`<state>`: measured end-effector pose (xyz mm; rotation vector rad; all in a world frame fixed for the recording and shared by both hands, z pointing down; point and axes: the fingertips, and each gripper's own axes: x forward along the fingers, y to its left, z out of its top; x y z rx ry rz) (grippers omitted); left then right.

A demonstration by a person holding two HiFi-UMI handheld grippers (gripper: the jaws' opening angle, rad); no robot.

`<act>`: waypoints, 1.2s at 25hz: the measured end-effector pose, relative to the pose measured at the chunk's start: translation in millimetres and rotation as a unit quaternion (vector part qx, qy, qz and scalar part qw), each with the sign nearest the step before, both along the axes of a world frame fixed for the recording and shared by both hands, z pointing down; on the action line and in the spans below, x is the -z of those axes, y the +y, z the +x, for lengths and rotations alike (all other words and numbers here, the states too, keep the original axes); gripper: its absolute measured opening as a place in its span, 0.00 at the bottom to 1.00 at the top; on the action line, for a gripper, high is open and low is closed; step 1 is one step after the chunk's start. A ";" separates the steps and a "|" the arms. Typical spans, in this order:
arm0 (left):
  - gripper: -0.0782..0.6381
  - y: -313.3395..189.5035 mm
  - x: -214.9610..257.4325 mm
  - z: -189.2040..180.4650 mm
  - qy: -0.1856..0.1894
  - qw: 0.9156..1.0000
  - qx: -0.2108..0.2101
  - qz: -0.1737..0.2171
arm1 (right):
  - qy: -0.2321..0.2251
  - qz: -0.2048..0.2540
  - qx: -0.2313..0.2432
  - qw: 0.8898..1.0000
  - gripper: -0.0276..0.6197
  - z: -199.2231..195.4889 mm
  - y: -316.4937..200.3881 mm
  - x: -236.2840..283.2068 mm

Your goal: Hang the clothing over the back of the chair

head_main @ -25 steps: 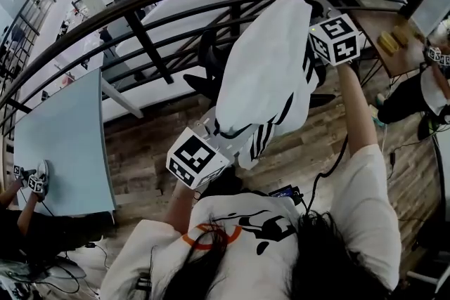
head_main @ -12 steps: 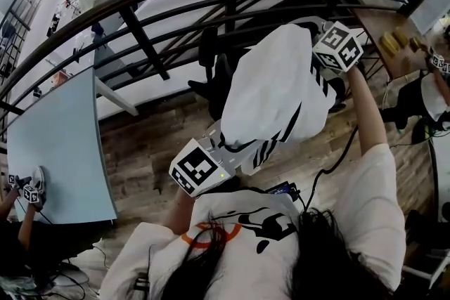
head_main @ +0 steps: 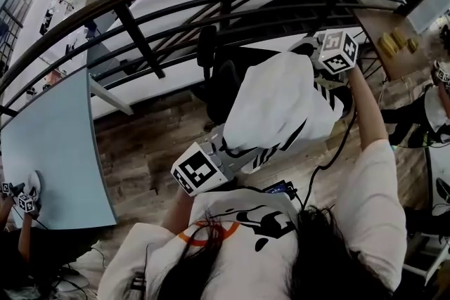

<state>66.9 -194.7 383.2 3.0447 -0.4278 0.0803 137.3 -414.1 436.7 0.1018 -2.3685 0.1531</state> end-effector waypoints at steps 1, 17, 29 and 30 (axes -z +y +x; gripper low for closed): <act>0.41 -1.2 -1.4 -0.1 0.003 1.000 -0.001 0.003 | 0.001 -0.012 0.007 1.000 0.14 -1.9 1.9 -4.6; 0.55 0.4 -12.4 0.6 0.026 0.999 -0.017 0.004 | 0.032 -0.158 0.082 0.983 0.14 -5.3 66.1 -54.2; 0.60 2.0 -7.8 -4.3 0.010 1.000 -0.016 0.007 | 0.036 -0.139 0.037 0.989 0.36 -1.0 49.7 -47.3; 0.61 2.8 -8.8 -6.0 0.008 1.000 -0.017 0.006 | 0.039 -0.137 0.037 0.989 0.36 0.5 48.2 -46.4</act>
